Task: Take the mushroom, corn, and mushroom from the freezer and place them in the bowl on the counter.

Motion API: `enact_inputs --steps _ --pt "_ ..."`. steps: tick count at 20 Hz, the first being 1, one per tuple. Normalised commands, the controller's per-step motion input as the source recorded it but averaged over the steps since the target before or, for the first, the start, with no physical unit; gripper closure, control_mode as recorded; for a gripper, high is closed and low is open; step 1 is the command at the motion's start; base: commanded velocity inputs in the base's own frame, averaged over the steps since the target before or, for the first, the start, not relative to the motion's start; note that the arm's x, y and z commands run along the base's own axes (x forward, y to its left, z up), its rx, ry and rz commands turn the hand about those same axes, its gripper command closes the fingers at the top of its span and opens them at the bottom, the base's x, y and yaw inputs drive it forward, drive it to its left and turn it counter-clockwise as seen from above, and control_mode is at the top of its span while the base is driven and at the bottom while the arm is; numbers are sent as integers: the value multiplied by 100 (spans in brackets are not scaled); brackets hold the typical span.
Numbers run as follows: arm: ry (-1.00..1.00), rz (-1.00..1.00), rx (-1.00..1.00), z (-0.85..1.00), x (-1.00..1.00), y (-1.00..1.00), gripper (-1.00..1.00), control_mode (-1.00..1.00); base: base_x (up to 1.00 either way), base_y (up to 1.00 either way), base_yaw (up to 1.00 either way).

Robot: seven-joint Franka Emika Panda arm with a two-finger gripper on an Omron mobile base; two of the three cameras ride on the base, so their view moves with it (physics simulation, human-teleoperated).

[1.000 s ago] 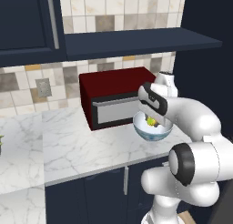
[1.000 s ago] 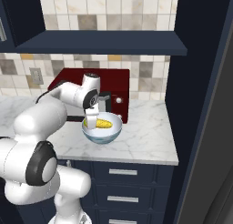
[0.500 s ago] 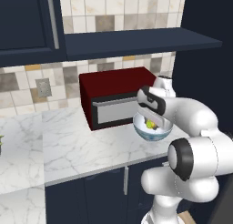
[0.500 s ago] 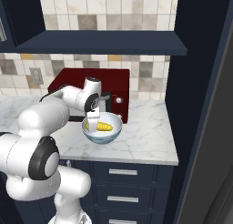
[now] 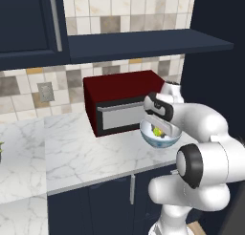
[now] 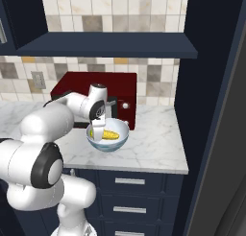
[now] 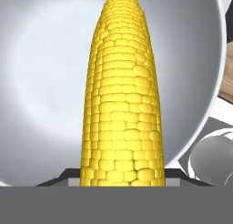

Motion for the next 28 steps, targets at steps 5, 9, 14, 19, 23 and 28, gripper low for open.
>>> enact_inputs --steps 5,9,14,19,23,28 --pt "0 0 0 -8 0 0 100 -100 0 0 0" --pt "0 0 0 -5 0 0 -100 -100 0 0 0" --pt "0 0 0 -2 1 0 -100 -100 0 0 0" --pt "0 0 0 0 0 0 -100 -100 0 0 0" --pt "0 0 0 15 -2 0 -100 -100 0 0 0" --pt "-4 0 0 44 -29 0 -100 -100 0 0 0"
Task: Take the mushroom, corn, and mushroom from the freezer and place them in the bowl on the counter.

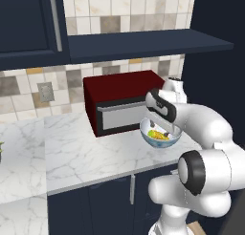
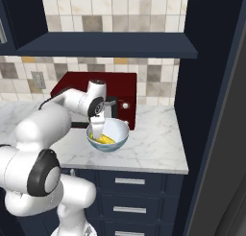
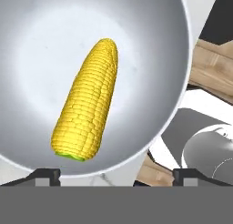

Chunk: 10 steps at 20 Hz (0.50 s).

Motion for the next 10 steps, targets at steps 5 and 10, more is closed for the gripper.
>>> enact_inputs --steps 5,10 --pt "-20 7 -2 11 -78 -3 -100 -100 0 0 0" --pt "-22 45 -19 38 -80 0 -100 -100 0 0 0"
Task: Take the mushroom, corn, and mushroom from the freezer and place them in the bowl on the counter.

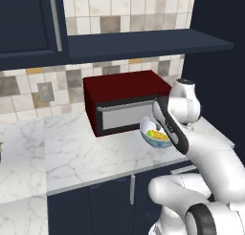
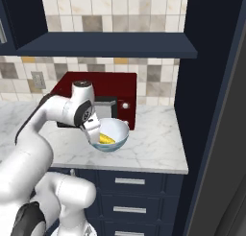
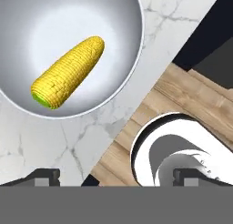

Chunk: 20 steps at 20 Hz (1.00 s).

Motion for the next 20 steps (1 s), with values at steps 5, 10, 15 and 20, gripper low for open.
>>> enact_inputs --steps 5,10,15,20 --pt "-19 56 -25 31 -97 -2 -100 -100 0 0 0" --pt "-15 53 -5 42 -86 15 -100 -100 0 0 0" --pt "-2 30 -5 13 -47 9 -100 -100 0 0 0" --pt "15 0 -20 0 4 2 -100 -100 0 0 0"
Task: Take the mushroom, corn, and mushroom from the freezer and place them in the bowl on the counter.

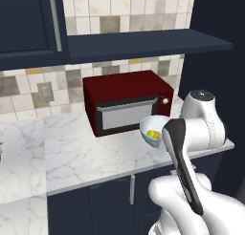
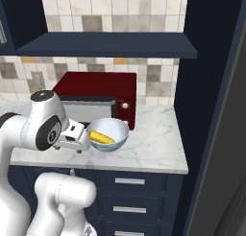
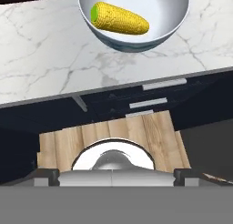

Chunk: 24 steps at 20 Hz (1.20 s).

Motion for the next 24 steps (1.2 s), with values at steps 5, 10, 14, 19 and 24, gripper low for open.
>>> enact_inputs --steps 5,10,14,19,24 --pt "0 -1 -6 -1 -5 0 -100 -100 0 0 0" --pt "0 0 0 0 0 0 -100 -100 0 0 0" --pt "0 0 0 -1 -4 0 -100 -100 0 0 0" --pt "0 0 0 0 0 0 -100 100 -52 0 1" --pt "0 0 0 0 0 0 -100 100 -70 -4 23"
